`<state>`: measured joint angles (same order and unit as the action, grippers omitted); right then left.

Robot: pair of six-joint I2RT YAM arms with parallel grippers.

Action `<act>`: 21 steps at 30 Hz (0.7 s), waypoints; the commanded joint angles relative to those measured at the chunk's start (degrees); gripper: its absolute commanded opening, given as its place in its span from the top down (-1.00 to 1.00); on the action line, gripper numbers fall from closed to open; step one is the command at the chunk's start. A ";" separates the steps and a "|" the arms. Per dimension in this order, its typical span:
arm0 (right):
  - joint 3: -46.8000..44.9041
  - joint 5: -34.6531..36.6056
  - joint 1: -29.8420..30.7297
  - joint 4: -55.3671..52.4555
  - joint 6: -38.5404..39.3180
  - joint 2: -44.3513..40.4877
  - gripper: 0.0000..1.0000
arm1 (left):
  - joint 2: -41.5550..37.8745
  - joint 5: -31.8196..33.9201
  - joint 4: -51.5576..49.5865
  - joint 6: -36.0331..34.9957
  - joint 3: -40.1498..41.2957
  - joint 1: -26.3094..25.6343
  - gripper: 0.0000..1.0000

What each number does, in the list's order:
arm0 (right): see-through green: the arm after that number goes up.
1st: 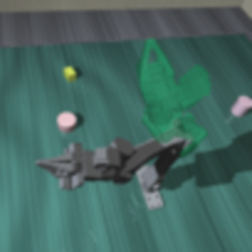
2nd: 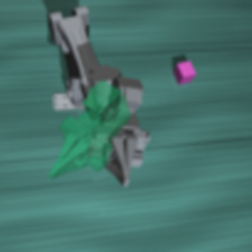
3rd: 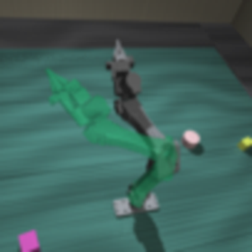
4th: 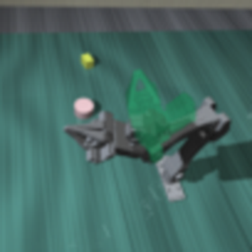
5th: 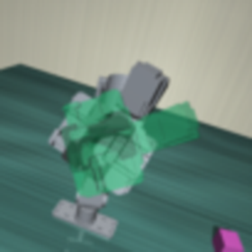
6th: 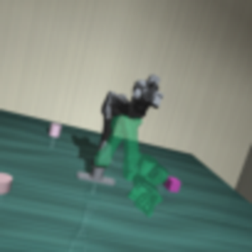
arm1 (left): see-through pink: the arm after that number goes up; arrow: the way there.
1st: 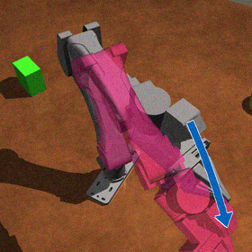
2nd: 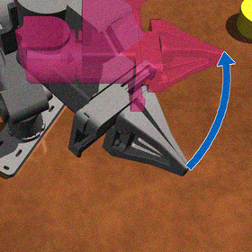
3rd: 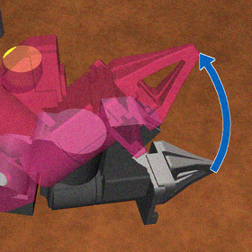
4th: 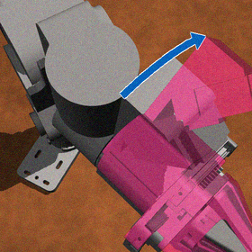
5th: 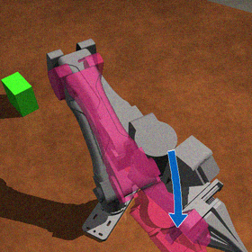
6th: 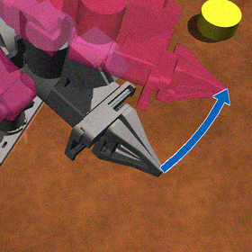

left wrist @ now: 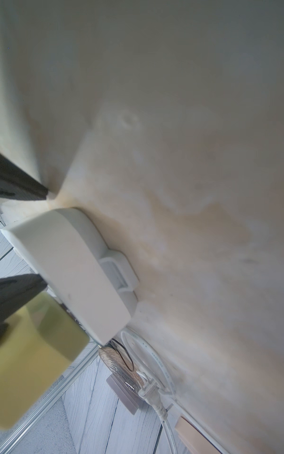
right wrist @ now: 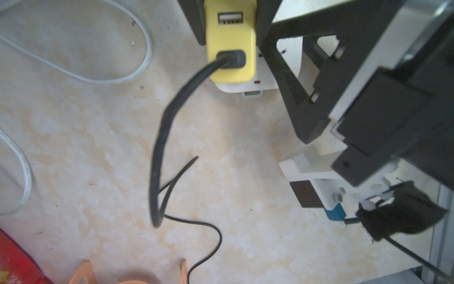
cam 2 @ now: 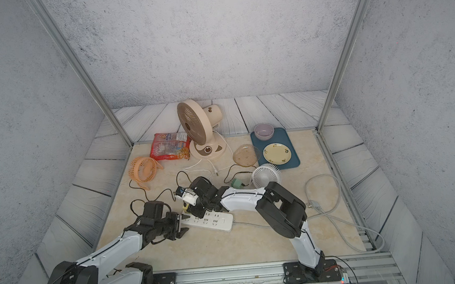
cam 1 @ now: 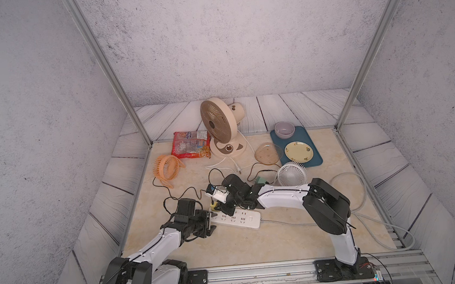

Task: Unplug the desk fan from the power strip
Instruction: Remove the plug from the socket.

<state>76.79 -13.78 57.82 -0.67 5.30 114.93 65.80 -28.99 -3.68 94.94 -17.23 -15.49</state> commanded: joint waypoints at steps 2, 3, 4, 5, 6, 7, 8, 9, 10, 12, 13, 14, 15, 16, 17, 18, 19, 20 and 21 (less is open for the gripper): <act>-0.04 -0.94 0.89 11.90 -2.05 -5.74 1.00 | 5.83 4.61 -13.94 0.51 4.60 -0.07 -0.08; -0.53 -0.45 0.89 12.42 -2.08 -5.99 1.00 | 5.97 4.74 -14.14 0.50 4.58 -0.07 -0.08; -1.04 0.14 0.89 13.19 -2.20 -6.38 1.00 | 6.08 4.88 -14.49 0.57 4.66 -0.07 -0.08; -1.52 0.75 0.89 14.12 -2.30 -6.77 1.00 | 6.03 4.97 -14.94 0.72 4.73 -0.07 -0.08; -1.90 1.31 0.89 14.87 -2.44 -7.01 1.00 | 5.90 5.17 -15.45 0.91 4.87 -0.07 -0.07; -2.05 1.85 0.89 15.64 -2.62 -7.20 1.00 | 5.70 5.32 -16.02 1.09 4.97 -0.07 -0.06; -2.21 2.43 0.89 16.17 -2.86 -7.33 1.00 | 5.43 5.54 -16.55 1.29 5.14 -0.07 -0.05; -2.32 2.85 0.89 16.93 -3.11 -7.47 1.00 | 5.13 5.72 -17.01 1.50 5.29 -0.07 -0.03; -2.47 3.17 0.89 17.69 -3.37 -7.59 1.00 | 4.86 5.90 -17.35 1.71 5.36 -0.07 -0.01; -2.85 3.53 0.89 19.22 -3.57 -7.86 1.00 | 4.62 6.04 -18.00 2.03 5.53 -0.07 0.01; -3.20 3.76 0.89 20.00 -3.67 -8.08 1.00 | 4.53 6.12 -18.18 2.09 5.65 -0.07 0.02; -3.53 4.03 0.87 20.90 -3.71 -8.33 1.00 | 4.51 6.14 -18.40 2.23 5.68 -0.07 0.03; -3.84 4.29 0.89 21.53 -3.59 -8.47 1.00 | 4.51 6.14 -18.39 2.27 5.76 -0.07 0.04; -4.11 4.57 0.89 21.92 -3.47 -8.74 1.00 | 4.51 6.14 -18.56 2.40 5.85 -0.07 0.05; -4.31 4.82 0.89 22.26 -3.12 -8.92 1.00 | 4.59 6.26 -18.63 2.38 5.93 -0.07 0.07; -4.55 5.08 0.89 22.53 -2.74 -9.10 1.00 | 4.60 6.30 -18.67 2.37 5.98 -0.07 0.07; -4.92 5.27 0.89 22.93 -2.42 -9.38 1.00 | 4.68 6.36 -18.79 2.44 5.98 -0.07 0.08; -5.31 5.52 0.89 23.48 -2.05 -9.61 1.00 | 4.74 6.40 -18.76 2.56 6.06 -0.07 0.08; -5.79 5.72 0.89 23.97 -1.72 -10.04 1.00 | 4.89 6.48 -18.73 2.59 6.14 -0.07 0.08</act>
<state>69.78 -9.63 58.43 9.43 3.44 112.60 67.02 -29.61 -1.48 95.85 -17.15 -15.49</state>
